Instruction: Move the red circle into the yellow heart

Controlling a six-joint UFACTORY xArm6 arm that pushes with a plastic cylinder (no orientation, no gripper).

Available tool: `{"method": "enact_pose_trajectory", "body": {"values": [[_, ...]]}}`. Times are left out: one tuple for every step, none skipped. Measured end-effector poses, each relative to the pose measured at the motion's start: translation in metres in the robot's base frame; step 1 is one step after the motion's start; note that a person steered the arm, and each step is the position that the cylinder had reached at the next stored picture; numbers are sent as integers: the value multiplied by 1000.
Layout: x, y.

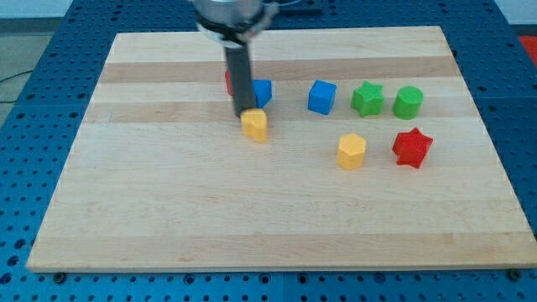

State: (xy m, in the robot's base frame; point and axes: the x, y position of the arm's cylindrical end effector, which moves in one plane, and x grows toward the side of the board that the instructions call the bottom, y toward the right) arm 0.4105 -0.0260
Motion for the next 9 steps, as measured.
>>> {"method": "enact_pose_trajectory", "body": {"values": [[40,9],[34,-6],[75,-46],[103,-16],[99,0],[89,5],[89,14],[81,12],[74,-91]]}}
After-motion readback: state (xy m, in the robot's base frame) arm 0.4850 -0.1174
